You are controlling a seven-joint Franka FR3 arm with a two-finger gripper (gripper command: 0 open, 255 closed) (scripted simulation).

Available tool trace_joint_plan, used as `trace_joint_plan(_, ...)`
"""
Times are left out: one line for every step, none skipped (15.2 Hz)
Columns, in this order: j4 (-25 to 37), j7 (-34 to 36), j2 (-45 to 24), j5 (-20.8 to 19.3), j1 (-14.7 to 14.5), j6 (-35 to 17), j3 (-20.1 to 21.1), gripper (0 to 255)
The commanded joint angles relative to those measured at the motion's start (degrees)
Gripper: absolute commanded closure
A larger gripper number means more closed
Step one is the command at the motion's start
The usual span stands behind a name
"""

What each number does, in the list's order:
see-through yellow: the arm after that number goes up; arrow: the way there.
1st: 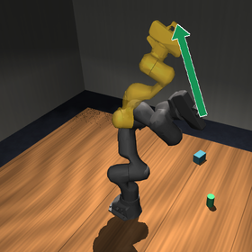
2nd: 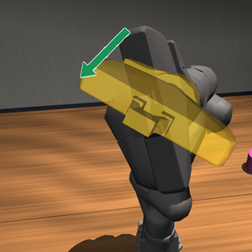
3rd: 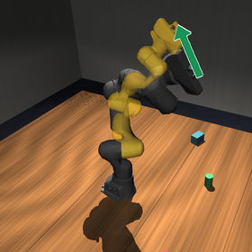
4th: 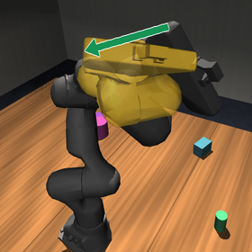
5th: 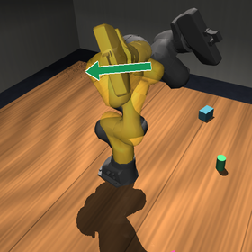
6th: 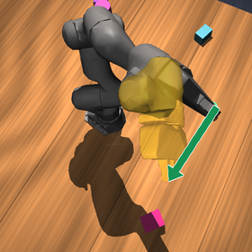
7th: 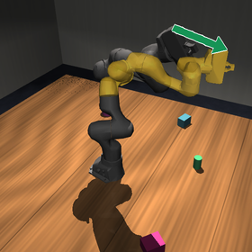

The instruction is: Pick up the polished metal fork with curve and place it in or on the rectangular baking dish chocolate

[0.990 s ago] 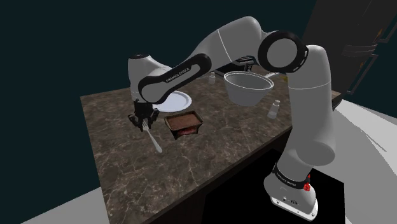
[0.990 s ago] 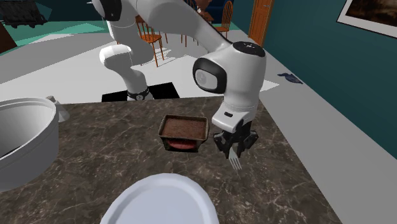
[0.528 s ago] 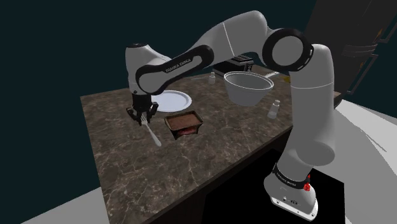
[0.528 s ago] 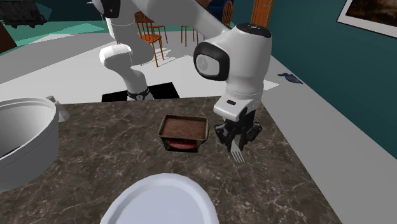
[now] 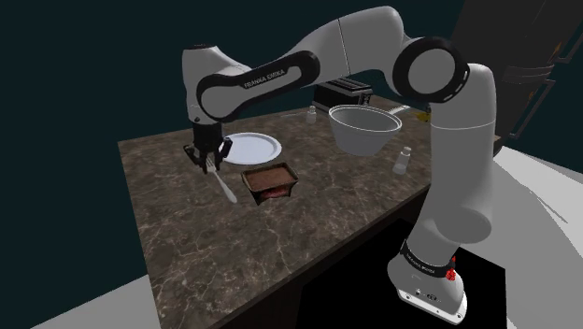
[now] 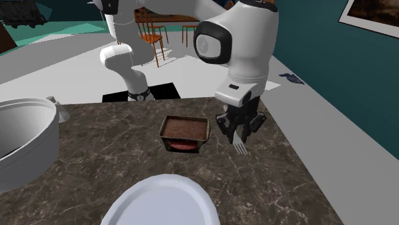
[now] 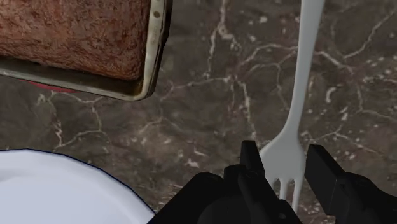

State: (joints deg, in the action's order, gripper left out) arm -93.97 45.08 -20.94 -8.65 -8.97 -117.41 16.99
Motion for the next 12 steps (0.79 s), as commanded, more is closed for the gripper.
trace_joint_plan(1.17,-0.1,0.27,0.15,-0.05,1.46,0.08,255)
trace_joint_plan(1.68,-0.17,0.46,0.24,-0.05,2.14,0.12,255)
trace_joint_plan(2.21,-0.25,0.63,0.33,-0.05,2.84,0.16,255)
trace_joint_plan(2.76,-0.32,0.8,0.41,-0.06,3.54,0.19,255)
trace_joint_plan(3.32,-0.39,0.95,0.48,-0.06,4.24,0.22,255)
trace_joint_plan(3.89,-0.45,1.09,0.55,-0.07,4.95,0.25,255)
trace_joint_plan(4.49,-0.52,1.22,0.62,-0.09,5.66,0.28,255)
trace_joint_plan(5.1,-0.58,1.33,0.68,-0.1,6.38,0.31,255)
trace_joint_plan(5.73,-0.64,1.43,0.73,-0.12,7.1,0.34,255)
trace_joint_plan(6.38,-0.69,1.52,0.79,-0.14,7.83,0.36,255)
trace_joint_plan(7.04,-0.75,1.59,0.83,-0.17,8.57,0.39,255)
trace_joint_plan(7.73,-0.8,1.65,0.87,-0.2,9.31,0.41,255)
